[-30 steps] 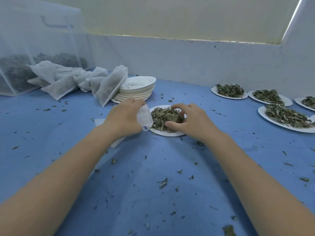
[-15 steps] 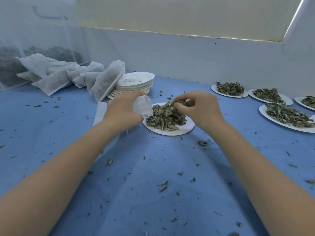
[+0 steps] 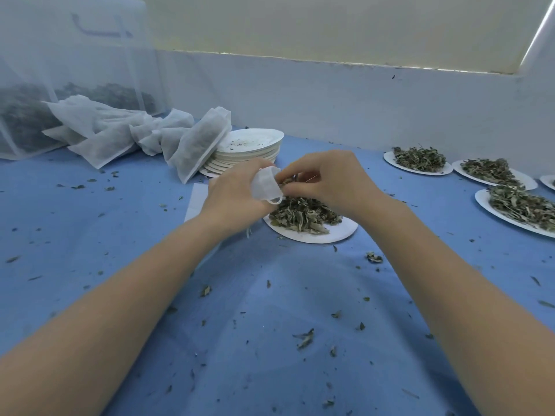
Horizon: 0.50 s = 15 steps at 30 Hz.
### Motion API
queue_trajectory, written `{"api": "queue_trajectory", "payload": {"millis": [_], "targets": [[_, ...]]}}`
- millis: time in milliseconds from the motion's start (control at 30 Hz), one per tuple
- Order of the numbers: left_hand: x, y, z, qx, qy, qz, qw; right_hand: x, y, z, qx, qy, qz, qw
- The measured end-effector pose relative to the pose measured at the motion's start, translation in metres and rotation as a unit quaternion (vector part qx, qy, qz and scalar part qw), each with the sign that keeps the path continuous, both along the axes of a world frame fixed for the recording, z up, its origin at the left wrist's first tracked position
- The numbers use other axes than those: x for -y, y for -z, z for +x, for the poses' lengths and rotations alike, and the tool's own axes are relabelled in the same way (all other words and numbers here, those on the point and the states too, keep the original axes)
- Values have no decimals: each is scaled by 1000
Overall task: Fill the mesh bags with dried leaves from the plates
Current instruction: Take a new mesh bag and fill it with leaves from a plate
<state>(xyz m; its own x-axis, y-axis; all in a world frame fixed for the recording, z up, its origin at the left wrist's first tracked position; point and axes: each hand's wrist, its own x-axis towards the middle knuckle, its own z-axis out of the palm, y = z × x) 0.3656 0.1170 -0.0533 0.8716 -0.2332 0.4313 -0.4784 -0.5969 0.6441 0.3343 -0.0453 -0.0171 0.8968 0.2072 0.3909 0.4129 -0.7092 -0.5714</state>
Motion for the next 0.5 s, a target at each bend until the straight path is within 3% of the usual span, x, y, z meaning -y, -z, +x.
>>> {"api": "queue_trajectory", "payload": {"millis": [233, 433, 500], "targets": [[0, 6, 1, 15, 11, -4, 1000, -6, -4, -6, -87, -81, 17, 993], [2, 9, 0, 20, 22, -11, 999, -19, 8, 1, 17, 18, 92, 995], [3, 9, 0, 35, 21, 8, 999, -21, 9, 2, 9, 20, 86, 996]]}}
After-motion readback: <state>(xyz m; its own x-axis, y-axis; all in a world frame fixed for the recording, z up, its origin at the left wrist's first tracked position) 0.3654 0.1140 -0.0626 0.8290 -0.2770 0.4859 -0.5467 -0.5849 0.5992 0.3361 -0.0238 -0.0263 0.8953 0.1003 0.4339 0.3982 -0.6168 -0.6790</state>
